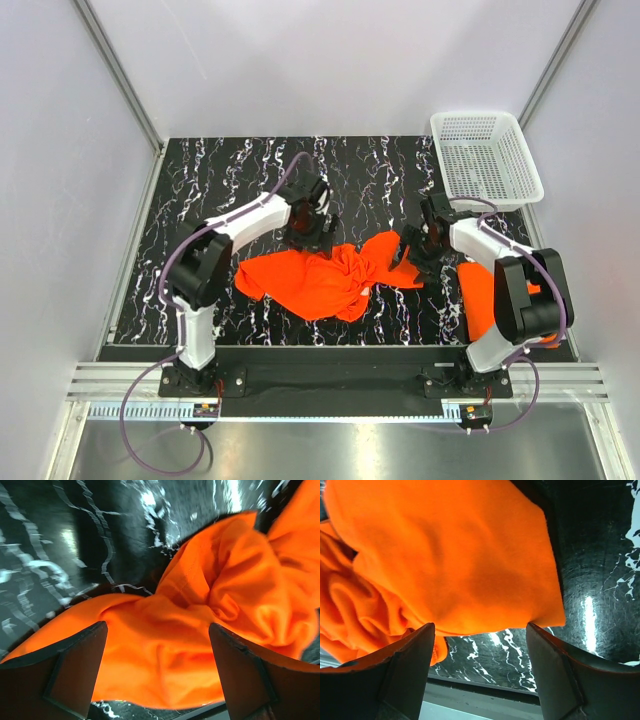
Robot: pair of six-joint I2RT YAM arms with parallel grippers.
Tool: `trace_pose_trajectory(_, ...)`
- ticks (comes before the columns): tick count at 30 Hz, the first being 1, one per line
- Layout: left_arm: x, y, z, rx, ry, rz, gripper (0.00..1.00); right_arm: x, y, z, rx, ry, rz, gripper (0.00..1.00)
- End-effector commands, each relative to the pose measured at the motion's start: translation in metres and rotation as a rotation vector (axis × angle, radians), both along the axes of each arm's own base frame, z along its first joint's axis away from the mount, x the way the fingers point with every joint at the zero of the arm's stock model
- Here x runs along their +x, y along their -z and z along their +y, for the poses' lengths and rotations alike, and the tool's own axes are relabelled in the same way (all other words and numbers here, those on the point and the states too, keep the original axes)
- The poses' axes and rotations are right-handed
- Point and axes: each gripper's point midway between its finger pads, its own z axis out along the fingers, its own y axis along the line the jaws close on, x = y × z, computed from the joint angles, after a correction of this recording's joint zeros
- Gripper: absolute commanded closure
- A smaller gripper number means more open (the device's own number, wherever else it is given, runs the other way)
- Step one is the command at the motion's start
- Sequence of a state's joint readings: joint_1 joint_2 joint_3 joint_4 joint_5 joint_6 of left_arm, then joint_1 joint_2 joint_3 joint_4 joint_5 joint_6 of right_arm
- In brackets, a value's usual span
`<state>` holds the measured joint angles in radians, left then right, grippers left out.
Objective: Fold and stack the t-shirts
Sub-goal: Flatten the tshirt out
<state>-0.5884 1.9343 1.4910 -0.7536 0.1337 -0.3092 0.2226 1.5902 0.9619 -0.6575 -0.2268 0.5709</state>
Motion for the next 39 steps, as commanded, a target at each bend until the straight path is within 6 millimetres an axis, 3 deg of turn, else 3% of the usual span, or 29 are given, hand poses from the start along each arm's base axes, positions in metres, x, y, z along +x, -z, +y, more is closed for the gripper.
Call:
trace_pose_trajectory(1,0.000,0.001,-0.022,-0.034,0.078,0.003,0.11,0.007,-0.001,-0.001,-0.021,-0.023,-0.004,0.20)
trace_pose_trajectory(3,-0.010,0.007,-0.032,-0.051,0.098,0.038,0.12,0.008,0.004,0.002,-0.013,-0.022,0.005,0.21)
trace_pose_trajectory(5,-0.017,0.018,-0.035,-0.060,0.093,0.085,0.22,0.011,0.008,0.003,-0.008,-0.022,0.012,0.22)
trace_pose_trajectory(7,-0.021,0.024,-0.038,-0.066,0.092,0.114,0.37,0.015,0.011,0.003,-0.015,-0.020,0.009,0.26)
trace_pose_trajectory(8,-0.020,0.024,-0.036,-0.057,0.085,0.110,0.56,0.018,0.011,0.003,-0.018,-0.020,0.004,0.30)
trace_pose_trajectory(9,-0.018,0.022,-0.034,-0.053,0.077,0.096,0.64,0.021,0.010,0.002,-0.024,-0.018,-0.005,0.46)
trace_pose_trajectory(10,-0.015,0.018,-0.031,-0.044,0.068,0.077,0.70,0.024,0.009,0.000,-0.037,-0.012,-0.017,0.52)
trace_pose_trajectory(11,-0.008,0.006,-0.025,-0.032,0.055,0.029,0.83,0.030,0.005,0.000,-0.042,-0.007,-0.035,0.56)
trace_pose_trajectory(13,0.002,-0.011,-0.018,-0.026,0.037,-0.033,1.00,0.038,-0.003,0.001,-0.041,-0.005,-0.065,0.77)
trace_pose_trajectory(16,0.017,-0.056,0.000,-0.032,-0.038,-0.151,1.00,0.051,-0.030,0.001,-0.042,0.002,-0.134,0.99)
trace_pose_trajectory(17,0.020,-0.084,0.007,-0.050,-0.077,-0.218,1.00,0.058,-0.051,0.000,-0.039,0.006,-0.193,1.00)
trace_pose_trajectory(19,0.020,-0.112,0.021,-0.052,-0.127,-0.285,1.00,0.060,-0.074,-0.007,-0.073,0.021,-0.249,1.00)
trace_pose_trajectory(20,0.018,-0.143,0.032,-0.075,-0.165,-0.364,1.00,0.066,-0.106,-0.009,-0.068,0.035,-0.336,1.00)
trace_pose_trajectory(22,0.010,-0.170,0.044,-0.097,-0.204,-0.430,1.00,0.064,-0.140,-0.017,-0.089,0.048,-0.420,1.00)
trace_pose_trajectory(23,0.002,-0.201,0.055,-0.136,-0.247,-0.503,1.00,0.063,-0.181,-0.020,-0.072,0.062,-0.531,1.00)
trace_pose_trajectory(25,-0.011,-0.224,0.070,-0.165,-0.287,-0.564,1.00,0.055,-0.219,-0.025,-0.070,0.077,-0.634,1.00)
trace_pose_trajectory(26,-0.023,-0.252,0.083,-0.211,-0.328,-0.633,1.00,0.046,-0.258,-0.027,-0.042,0.078,-0.740,1.00)
trace_pose_trajectory(28,-0.037,-0.271,0.096,-0.254,-0.365,-0.684,1.00,0.032,-0.293,-0.026,-0.008,0.051,-0.841,1.00)
trace_pose_trajectory(29,-0.052,-0.293,0.106,-0.310,-0.386,-0.735,1.00,0.017,-0.323,-0.028,0.016,0.051,-0.926,1.00)
trace_pose_trajectory(31,-0.074,-0.320,0.119,-0.393,-0.403,-0.796,1.00,-0.004,-0.352,-0.023,0.072,0.014,-1.006,1.00)
trace_pose_trajectory(32,-0.083,-0.327,0.122,-0.424,-0.400,-0.810,1.00,-0.022,-0.375,-0.025,0.101,0.009,-1.077,1.00)
trace_pose_trajectory(34,-0.105,-0.345,0.132,-0.501,-0.409,-0.851,1.00,-0.046,-0.393,-0.019,0.165,-0.024,-1.120,1.00)
trace_pose_trajectory(37,-0.129,-0.354,0.145,-0.573,-0.429,-0.882,1.00,-0.083,-0.413,-0.016,0.251,-0.039,-1.173,1.00)
trace_pose_trajectory(39,-0.132,-0.346,0.149,-0.575,-0.449,-0.877,1.00,-0.085,-0.413,-0.019,0.267,0.002,-1.164,1.00)
